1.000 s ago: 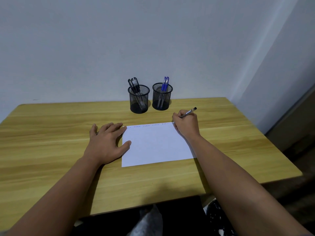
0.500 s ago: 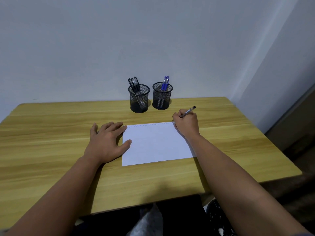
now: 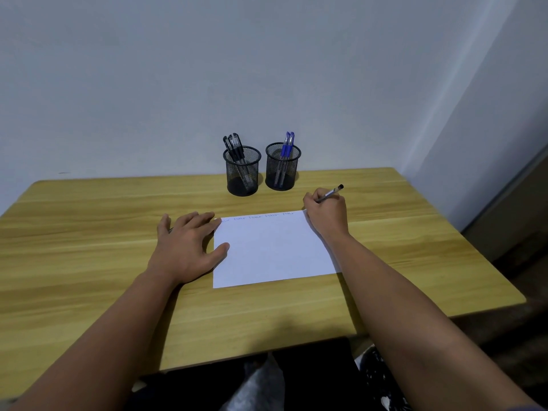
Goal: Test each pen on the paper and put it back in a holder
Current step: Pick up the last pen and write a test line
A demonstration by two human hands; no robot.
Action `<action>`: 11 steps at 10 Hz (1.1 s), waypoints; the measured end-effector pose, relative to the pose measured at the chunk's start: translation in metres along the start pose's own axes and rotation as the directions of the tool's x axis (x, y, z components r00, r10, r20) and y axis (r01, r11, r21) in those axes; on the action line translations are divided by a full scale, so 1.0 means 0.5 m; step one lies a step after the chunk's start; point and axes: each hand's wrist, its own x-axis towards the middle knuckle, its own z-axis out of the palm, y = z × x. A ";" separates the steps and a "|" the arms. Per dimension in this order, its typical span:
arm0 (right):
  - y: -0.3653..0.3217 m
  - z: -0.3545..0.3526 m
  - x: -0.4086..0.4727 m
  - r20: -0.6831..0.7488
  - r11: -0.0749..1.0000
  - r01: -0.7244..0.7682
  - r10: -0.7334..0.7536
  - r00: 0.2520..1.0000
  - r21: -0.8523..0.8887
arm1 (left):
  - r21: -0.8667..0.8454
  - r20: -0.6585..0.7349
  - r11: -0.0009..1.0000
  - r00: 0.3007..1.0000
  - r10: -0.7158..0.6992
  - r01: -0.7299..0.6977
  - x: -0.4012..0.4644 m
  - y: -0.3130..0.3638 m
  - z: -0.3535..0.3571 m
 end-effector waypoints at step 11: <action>-0.055 -0.023 -0.023 -0.006 0.988 -0.127 0.128 0.992 0.093 | 0.016 0.035 1.000 0.999 -0.007 0.007 -0.002 0.000 -0.004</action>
